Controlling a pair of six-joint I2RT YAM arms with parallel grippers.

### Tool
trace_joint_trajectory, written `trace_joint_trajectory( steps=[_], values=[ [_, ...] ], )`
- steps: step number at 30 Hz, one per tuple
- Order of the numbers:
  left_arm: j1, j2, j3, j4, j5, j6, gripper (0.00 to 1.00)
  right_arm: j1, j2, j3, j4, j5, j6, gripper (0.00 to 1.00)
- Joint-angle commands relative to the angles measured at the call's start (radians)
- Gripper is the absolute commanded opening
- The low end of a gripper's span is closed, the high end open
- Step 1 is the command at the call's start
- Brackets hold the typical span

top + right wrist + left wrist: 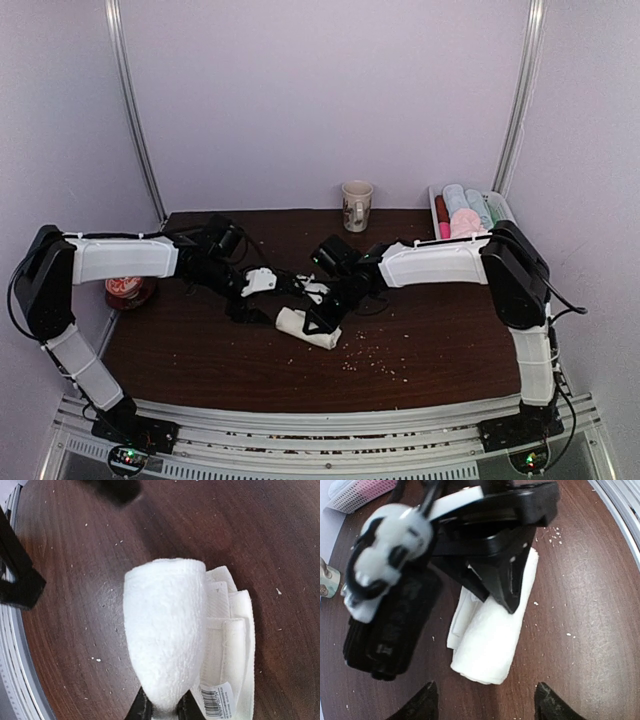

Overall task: Roll the towels
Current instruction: Roll the towel at the center of the board, then pick up the towel from the center of the board.

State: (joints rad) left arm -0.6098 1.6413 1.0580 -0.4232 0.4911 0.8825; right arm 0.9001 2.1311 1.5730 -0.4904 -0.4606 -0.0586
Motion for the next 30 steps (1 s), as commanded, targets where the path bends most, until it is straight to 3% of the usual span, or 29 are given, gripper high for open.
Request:
trace_joint_trajectory(
  steps=[1,6,15,20,24,27,30],
  values=[
    [-0.05,-0.029,-0.057,0.149,-0.031,0.049,0.62,-0.036,0.071,0.041,-0.053,-0.085,0.069,0.0],
    [-0.116,-0.027,-0.107,0.247,-0.07,0.06,0.59,-0.065,0.098,0.052,-0.04,-0.14,0.08,0.01],
    [-0.164,0.092,-0.064,0.314,-0.184,0.04,0.53,-0.073,0.115,0.085,-0.067,-0.164,0.076,0.02],
    [-0.169,0.13,-0.071,0.34,-0.239,0.03,0.36,-0.086,0.106,0.073,-0.063,-0.17,0.074,0.02],
    [-0.17,0.153,-0.07,0.363,-0.281,0.022,0.34,-0.089,0.104,0.067,-0.066,-0.178,0.071,0.03],
    [-0.174,0.185,-0.053,0.345,-0.29,0.025,0.32,-0.092,0.098,0.067,-0.066,-0.187,0.072,0.1],
    [-0.192,0.209,-0.058,0.337,-0.313,0.043,0.3,-0.096,0.074,0.062,-0.058,-0.184,0.074,0.3]
  ],
)
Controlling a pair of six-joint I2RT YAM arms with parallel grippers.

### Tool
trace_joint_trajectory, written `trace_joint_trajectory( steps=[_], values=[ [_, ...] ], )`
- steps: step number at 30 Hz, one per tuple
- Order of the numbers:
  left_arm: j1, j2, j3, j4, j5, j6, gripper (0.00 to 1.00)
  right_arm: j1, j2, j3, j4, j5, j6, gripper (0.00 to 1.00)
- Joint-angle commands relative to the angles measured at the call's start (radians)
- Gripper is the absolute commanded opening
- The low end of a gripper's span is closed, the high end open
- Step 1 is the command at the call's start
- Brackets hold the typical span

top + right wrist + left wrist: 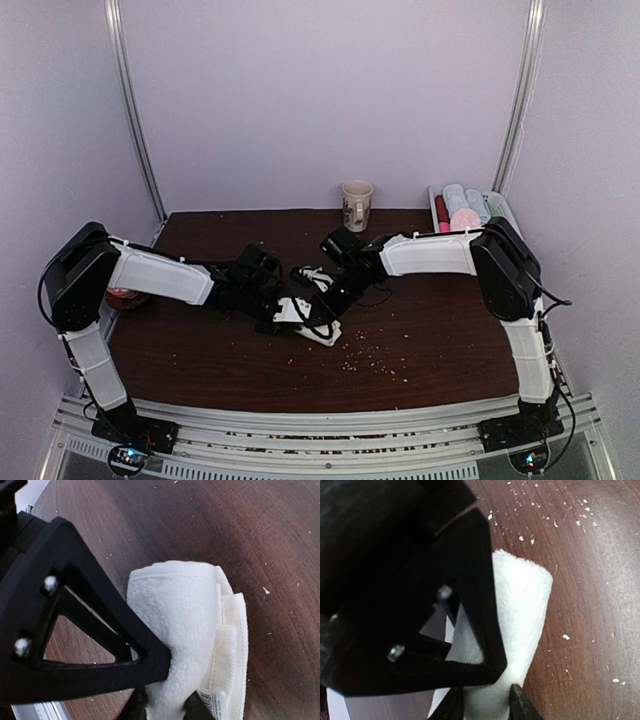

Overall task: Roll the towels
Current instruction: Pick up the towel from the center of the board.

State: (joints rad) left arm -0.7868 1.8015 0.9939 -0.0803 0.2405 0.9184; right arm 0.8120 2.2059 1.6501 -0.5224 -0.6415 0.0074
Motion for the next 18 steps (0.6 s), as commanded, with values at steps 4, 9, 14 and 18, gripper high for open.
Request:
trace_joint_trajectory(
  steps=[4,9,14,18],
  values=[
    [-0.03,0.053,-0.016,-0.003,-0.076,0.022,0.26,-0.019,-0.043,-0.027,-0.006,0.025,0.021,0.5],
    [-0.037,0.035,-0.039,0.028,-0.096,0.025,0.26,-0.035,-0.045,-0.012,-0.033,0.05,0.028,0.68],
    [-0.05,0.019,-0.053,0.051,-0.11,0.032,0.26,-0.045,-0.051,-0.001,-0.049,0.084,0.026,0.75],
    [-0.059,0.02,-0.057,0.054,-0.12,0.037,0.26,-0.046,-0.067,0.0,-0.046,0.129,0.033,0.8]
  ],
)
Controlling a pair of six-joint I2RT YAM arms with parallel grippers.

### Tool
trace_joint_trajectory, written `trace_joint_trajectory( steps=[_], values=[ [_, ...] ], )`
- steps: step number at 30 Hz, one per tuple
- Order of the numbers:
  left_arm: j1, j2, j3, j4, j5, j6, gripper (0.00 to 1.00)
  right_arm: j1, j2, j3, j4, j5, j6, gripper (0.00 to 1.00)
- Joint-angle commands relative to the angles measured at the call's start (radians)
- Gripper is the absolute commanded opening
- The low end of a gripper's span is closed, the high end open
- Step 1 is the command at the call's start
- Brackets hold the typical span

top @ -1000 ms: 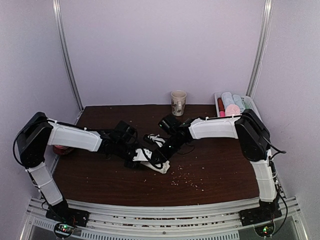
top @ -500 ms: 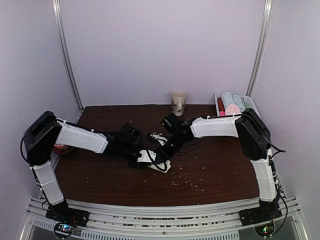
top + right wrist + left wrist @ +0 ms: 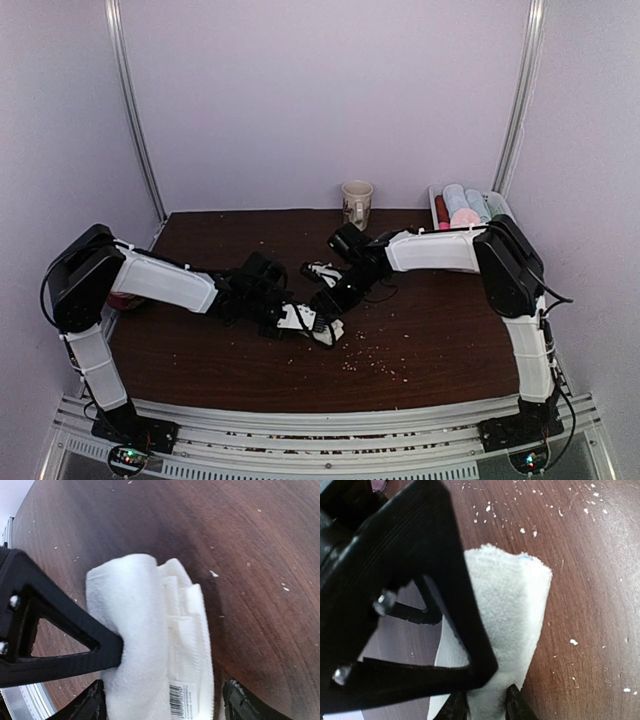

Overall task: Roll the towels
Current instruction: Pick up the towel from the center of the board.

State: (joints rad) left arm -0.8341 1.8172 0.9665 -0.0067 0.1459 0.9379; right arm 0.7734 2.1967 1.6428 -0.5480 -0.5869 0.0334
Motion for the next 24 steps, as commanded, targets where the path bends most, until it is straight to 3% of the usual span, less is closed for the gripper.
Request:
trace_joint_trajectory(
  steps=[1,11,18,24],
  values=[
    [-0.013,0.004,-0.03,-0.018,-0.029,0.019,0.26,-0.009,-0.054,0.013,-0.035,0.079,0.0,0.81],
    [-0.019,0.01,-0.016,-0.018,-0.051,0.014,0.26,-0.011,0.048,0.02,-0.096,-0.118,-0.041,0.79],
    [-0.024,0.007,-0.01,-0.018,-0.061,0.016,0.26,-0.011,0.092,0.064,-0.14,-0.177,-0.046,0.59],
    [-0.028,-0.022,-0.001,-0.025,-0.061,0.001,0.27,-0.022,0.101,0.084,-0.126,-0.184,-0.013,0.22]
  ],
)
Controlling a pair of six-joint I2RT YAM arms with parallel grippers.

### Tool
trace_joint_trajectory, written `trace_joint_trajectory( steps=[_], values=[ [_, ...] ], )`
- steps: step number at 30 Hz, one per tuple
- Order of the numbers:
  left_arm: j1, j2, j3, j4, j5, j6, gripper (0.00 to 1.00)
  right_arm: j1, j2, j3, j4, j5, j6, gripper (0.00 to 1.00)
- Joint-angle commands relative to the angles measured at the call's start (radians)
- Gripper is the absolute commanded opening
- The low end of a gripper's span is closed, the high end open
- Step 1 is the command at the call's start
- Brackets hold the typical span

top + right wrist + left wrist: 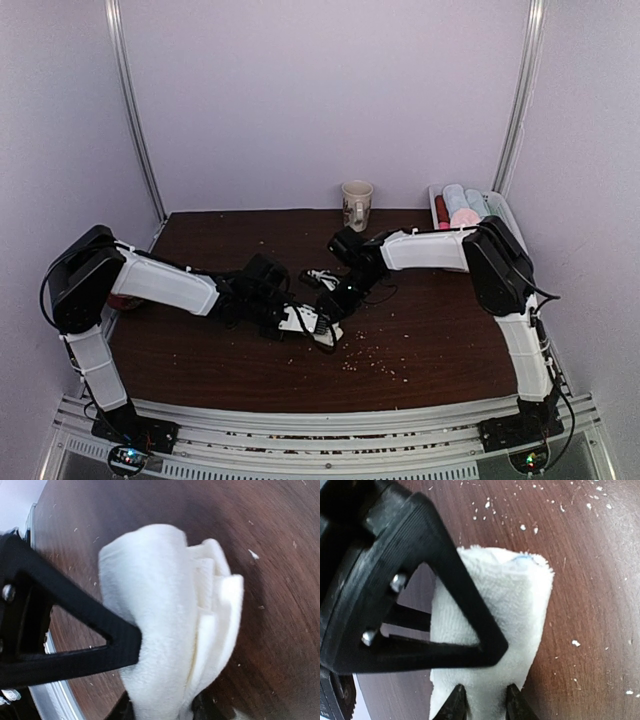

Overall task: Roll the towels
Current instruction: Pick up the towel from the center of the board, then place the towel in the bin.

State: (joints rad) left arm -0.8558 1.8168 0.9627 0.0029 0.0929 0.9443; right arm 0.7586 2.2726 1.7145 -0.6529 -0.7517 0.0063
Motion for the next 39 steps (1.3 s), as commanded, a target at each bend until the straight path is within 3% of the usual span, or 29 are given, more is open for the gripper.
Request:
trace_joint_trajectory(
  steps=[1,3,9,12,17,24,29,39],
  values=[
    [-0.006,-0.033,0.008,-0.039,-0.002,-0.012,0.3,-0.01,0.021,0.007,-0.014,-0.02,0.019,0.14],
    [-0.005,-0.065,0.016,-0.052,0.003,-0.02,0.43,-0.019,0.007,-0.01,0.005,-0.023,0.031,0.0],
    [0.028,-0.238,0.035,-0.096,0.041,-0.061,0.85,-0.07,-0.119,-0.105,0.111,-0.011,0.081,0.0],
    [0.086,-0.323,0.053,-0.132,0.065,-0.109,0.97,-0.125,-0.227,-0.172,0.18,0.036,0.123,0.0],
    [0.211,-0.396,0.061,-0.232,0.082,-0.192,0.98,-0.272,-0.464,-0.309,0.261,0.241,0.191,0.0],
    [0.298,-0.466,-0.083,-0.251,0.023,-0.243,0.98,-0.569,-0.718,-0.393,0.288,0.472,0.228,0.0],
    [0.3,-0.479,-0.094,-0.291,0.05,-0.268,0.98,-0.722,-0.744,-0.355,0.224,0.578,0.208,0.0],
    [0.3,-0.525,-0.136,-0.267,0.034,-0.275,0.98,-0.895,-0.634,-0.386,0.206,0.6,0.156,0.0]
  ],
)
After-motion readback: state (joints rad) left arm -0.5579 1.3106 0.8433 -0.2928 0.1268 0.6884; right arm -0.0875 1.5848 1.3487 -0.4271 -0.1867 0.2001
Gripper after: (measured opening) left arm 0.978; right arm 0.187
